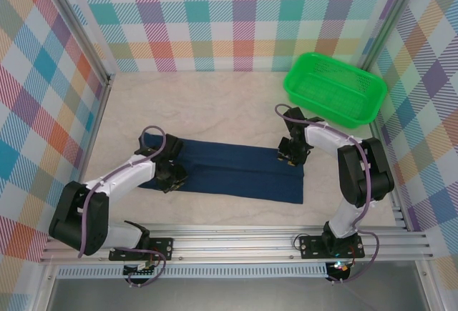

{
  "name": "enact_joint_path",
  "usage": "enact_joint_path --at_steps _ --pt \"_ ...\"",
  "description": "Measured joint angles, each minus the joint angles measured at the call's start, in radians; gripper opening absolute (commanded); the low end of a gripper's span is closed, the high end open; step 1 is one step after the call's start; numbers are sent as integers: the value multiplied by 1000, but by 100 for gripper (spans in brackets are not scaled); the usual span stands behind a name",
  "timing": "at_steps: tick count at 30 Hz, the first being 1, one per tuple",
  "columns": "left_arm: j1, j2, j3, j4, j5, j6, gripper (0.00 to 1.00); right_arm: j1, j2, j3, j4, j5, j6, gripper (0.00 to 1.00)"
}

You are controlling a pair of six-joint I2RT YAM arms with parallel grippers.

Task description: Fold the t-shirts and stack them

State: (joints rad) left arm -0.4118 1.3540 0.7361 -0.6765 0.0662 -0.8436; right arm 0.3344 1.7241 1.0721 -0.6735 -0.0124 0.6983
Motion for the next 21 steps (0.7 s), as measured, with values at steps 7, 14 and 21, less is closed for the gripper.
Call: enact_joint_path --at_steps 7,14,21 --pt "-16 -74 35 -44 -11 -2 38 1 -17 -6 0 0 0 34" --pt "-11 -105 122 -36 -32 -37 10 1 -33 -12 1 0 0 32" --pt "-8 95 121 21 -22 -65 2 8 -32 -12 6 -1 0 31"
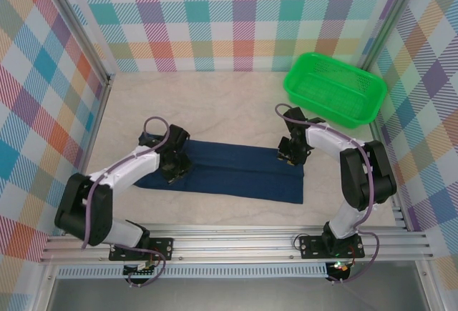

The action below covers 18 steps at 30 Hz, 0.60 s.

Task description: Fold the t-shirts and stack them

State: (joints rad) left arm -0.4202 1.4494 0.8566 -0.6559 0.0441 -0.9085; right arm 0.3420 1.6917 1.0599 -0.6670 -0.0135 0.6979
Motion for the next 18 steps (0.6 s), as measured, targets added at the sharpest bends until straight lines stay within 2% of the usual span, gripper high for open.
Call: enact_joint_path --at_steps 5,10,15,18 --pt "0 88 -27 85 40 0 10 0 2 0 1 -4 0 31" --pt "0 60 -14 73 53 6 38 0 3 0 1 -3 -1 31" --pt "30 -61 115 -24 -10 37 42 0 3 0 3 -4 -3 31" --pt "150 -90 173 -46 -43 40 37 0 5 1 15 -11 -4 31"
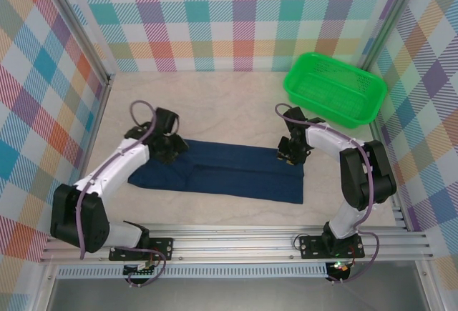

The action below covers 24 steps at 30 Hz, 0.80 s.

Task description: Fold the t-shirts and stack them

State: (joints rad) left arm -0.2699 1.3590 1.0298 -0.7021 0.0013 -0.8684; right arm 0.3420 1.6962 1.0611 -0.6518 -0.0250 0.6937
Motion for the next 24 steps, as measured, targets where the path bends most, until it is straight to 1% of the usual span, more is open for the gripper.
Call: enact_joint_path --at_steps 2,4,6,8,12,15,21,24 --pt "114 19 8 3 -21 -9 32 0 8 4 11 -7 0 30" --pt "205 62 8 22 -43 -21 30 0 17 8 19 -14 -3 30" --pt "248 114 17 49 -57 -33 27 0 19 10 23 -15 -4 30" --pt "261 179 41 80 -63 -39 25 0 19 10 24 -16 -7 30" --pt "262 301 98 142 -59 -39 23 0 19 10 24 -20 -7 30" --pt "262 342 100 163 -48 -28 20 0 19 10 23 -22 -7 30" --pt "262 335 48 160 -27 3 19 0 19 7 24 -21 -7 30" --pt "262 284 -19 151 -24 18 19 0 19 5 24 -22 -7 30"
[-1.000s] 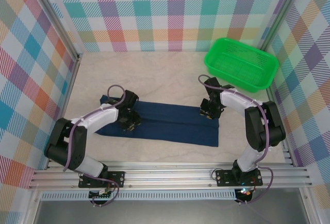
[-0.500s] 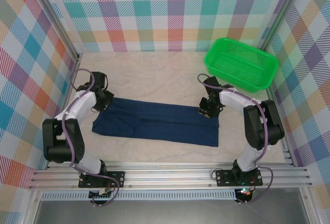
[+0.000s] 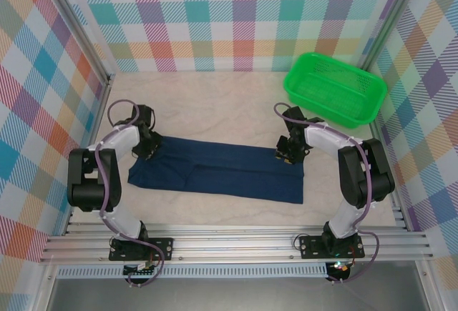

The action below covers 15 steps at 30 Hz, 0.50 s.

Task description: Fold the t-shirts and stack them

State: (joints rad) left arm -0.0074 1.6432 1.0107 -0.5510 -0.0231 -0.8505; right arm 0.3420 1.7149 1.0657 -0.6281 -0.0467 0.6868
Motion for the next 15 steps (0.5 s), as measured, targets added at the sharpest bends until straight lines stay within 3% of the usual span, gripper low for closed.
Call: enact_joint_path --at_steps 6,15 --pt "0 -94 -67 -25 -5 28 19 0 0 0 0 0 1 30" --pt "4 -11 -90 -26 -28 92 17 0 0 0 -1 0 0 30"
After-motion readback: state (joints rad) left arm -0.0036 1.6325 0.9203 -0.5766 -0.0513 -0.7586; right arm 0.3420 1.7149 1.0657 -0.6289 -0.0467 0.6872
